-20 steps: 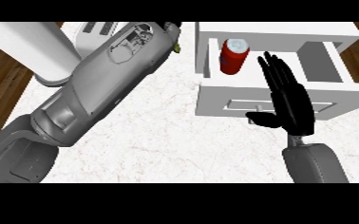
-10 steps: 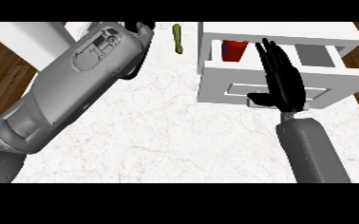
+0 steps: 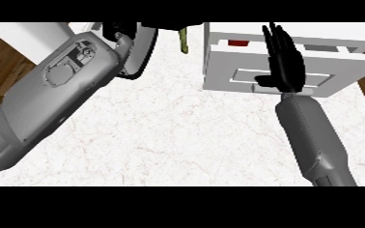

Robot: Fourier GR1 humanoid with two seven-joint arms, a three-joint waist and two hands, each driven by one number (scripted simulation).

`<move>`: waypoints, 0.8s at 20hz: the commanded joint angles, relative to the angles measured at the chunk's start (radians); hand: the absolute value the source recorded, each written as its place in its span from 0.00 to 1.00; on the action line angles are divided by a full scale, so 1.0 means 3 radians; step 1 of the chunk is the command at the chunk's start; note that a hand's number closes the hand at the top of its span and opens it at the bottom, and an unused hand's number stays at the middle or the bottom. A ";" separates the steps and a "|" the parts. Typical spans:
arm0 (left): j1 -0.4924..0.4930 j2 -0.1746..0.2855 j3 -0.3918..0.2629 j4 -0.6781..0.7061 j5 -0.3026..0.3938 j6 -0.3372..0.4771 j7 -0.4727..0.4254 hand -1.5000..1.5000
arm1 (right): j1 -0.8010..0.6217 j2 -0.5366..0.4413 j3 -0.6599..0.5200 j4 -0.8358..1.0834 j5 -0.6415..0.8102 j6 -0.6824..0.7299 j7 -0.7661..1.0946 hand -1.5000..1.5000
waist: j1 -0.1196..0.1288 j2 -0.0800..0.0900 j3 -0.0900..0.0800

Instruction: Pick up the can, place it into the drawer and close the drawer

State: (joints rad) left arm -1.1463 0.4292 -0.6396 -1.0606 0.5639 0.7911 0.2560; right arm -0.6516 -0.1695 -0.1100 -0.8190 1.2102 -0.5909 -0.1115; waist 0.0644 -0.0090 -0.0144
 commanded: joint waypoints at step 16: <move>0.0747 0.0332 0.0006 -0.0868 -0.0230 -0.0020 0.0100 0.00 | -0.1458 -0.0087 -0.0380 0.1723 0.0099 -0.0419 0.0150 0.00 | 0.0090 0.0114 0.0054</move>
State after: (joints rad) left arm -0.9476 0.5263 -0.6318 -1.2914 0.5106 0.7877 0.2826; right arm -0.9780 -0.2001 -0.2090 -0.3749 1.2411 -0.7473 -0.0911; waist 0.0751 0.0123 -0.0029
